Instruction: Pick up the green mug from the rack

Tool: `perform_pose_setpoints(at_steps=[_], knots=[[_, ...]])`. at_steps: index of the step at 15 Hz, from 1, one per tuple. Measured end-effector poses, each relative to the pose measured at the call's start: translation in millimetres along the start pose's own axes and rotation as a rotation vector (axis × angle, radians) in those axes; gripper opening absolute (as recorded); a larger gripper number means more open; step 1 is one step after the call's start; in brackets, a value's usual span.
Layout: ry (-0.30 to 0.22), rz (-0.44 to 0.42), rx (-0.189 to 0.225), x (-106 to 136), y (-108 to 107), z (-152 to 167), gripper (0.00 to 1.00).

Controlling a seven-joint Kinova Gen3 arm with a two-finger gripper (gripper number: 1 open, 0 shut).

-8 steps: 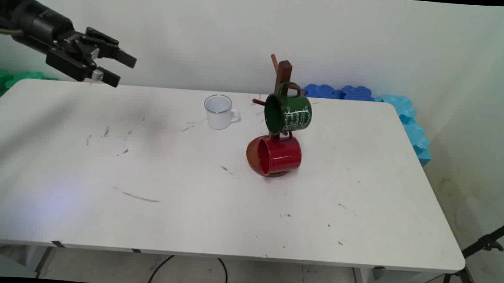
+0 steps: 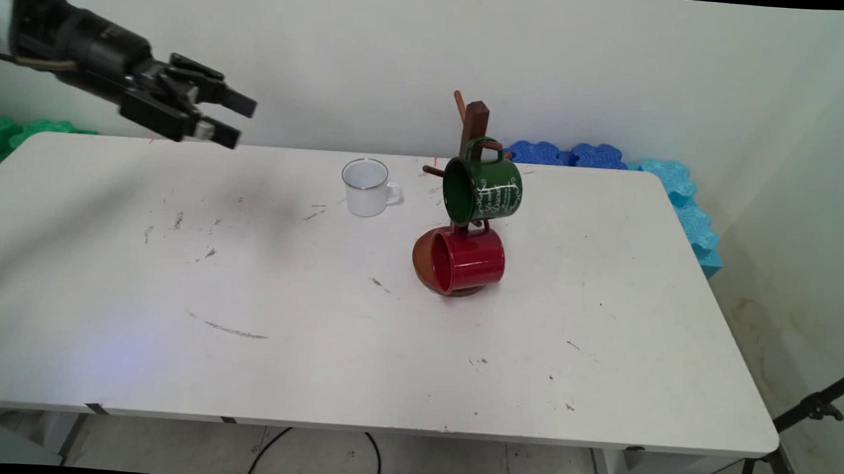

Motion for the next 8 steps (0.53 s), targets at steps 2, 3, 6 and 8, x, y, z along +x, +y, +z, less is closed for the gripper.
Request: perform_pose_setpoints(at_steps=[2,3,6,8], knots=[[0.008,-0.023,0.021,5,12,22,1.0],[0.009,-0.033,0.029,5,15,29,1.0],[-0.005,-0.1,0.088,5,28,65,1.0],[0.003,-0.131,0.104,5,34,91,1.0]])
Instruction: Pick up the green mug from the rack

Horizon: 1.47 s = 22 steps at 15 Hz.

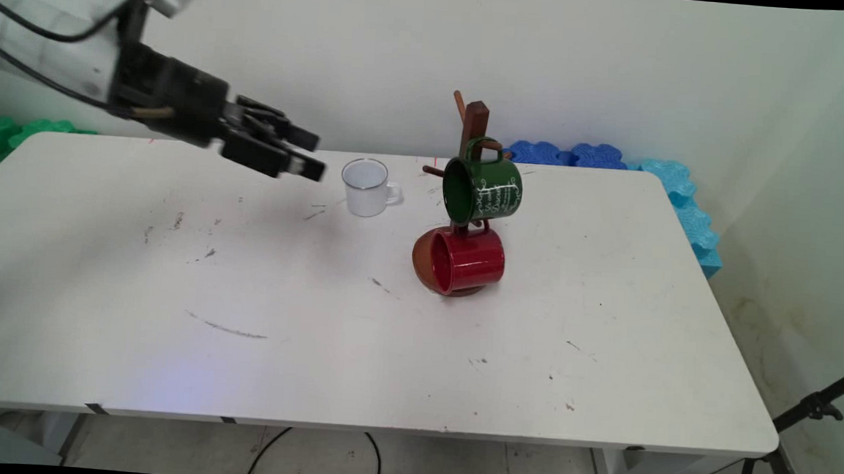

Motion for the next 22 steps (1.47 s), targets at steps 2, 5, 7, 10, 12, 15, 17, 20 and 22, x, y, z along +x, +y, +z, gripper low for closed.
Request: perform_pose_setpoints(at_steps=[2,5,7,10,12,15,17,20,22], knots=[[0.011,-0.026,0.021,-3,10,21,1.0],[0.041,-0.041,0.035,0,28,55,1.0],[0.051,-0.042,0.039,3,36,70,1.0],[0.072,-0.045,0.044,8,52,96,1.0],[0.08,-0.048,0.044,10,59,107,1.0],[0.097,-0.052,0.048,14,71,128,1.0],[0.109,-0.053,0.054,16,76,141,1.0],[0.122,-0.054,0.064,17,81,155,1.0],[0.129,-0.055,0.074,14,85,159,1.0]])
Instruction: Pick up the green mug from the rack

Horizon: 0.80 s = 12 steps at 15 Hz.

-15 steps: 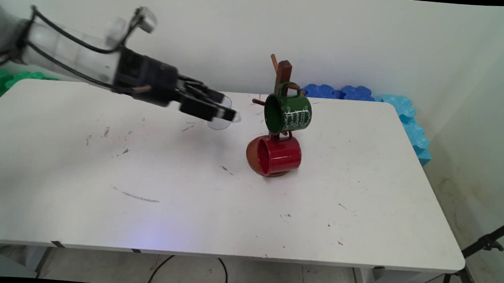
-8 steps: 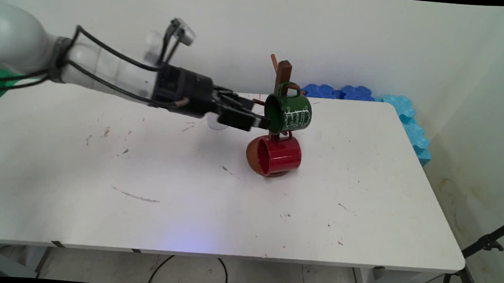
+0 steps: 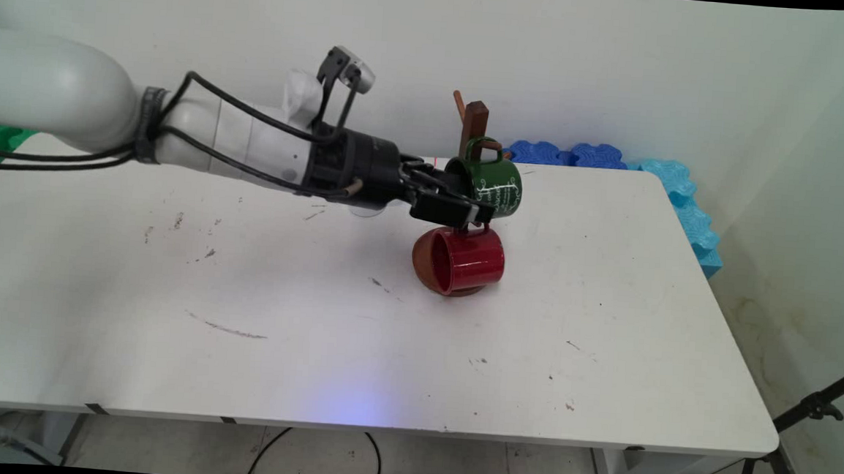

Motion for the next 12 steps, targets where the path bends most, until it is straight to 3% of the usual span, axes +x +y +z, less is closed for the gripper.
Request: perform_pose_setpoints(at_steps=[12], knots=[[0.022,-0.007,0.039,-8,1,22,1.0]])
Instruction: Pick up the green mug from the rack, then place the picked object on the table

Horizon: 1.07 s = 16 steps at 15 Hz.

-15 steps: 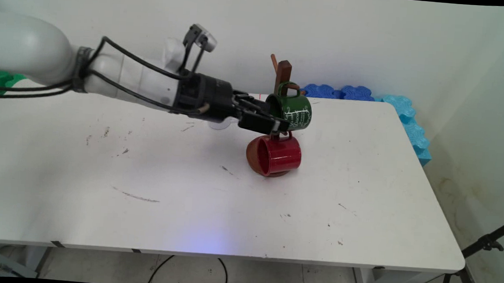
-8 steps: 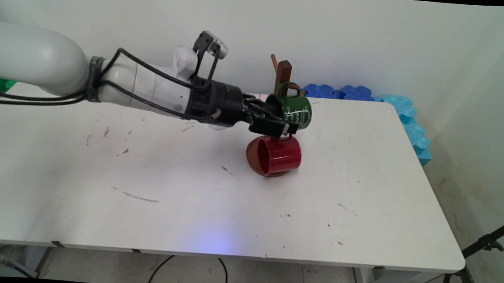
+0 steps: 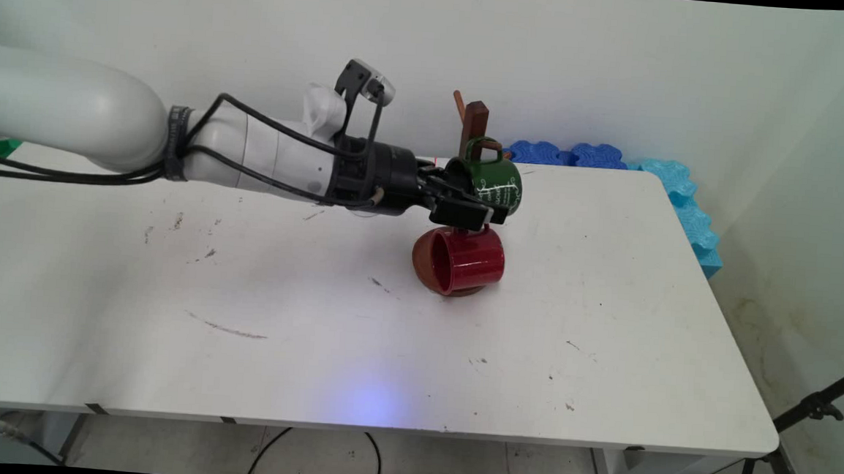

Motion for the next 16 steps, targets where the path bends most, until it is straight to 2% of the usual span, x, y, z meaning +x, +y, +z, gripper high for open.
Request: perform_pose_setpoints(at_steps=[7,8,16], knots=[[0.0,-0.006,0.011,-5,-1,10,1.0],[0.002,-0.008,0.012,-5,-1,12,0.0],[0.006,-0.017,0.018,-9,-3,17,0.0]])
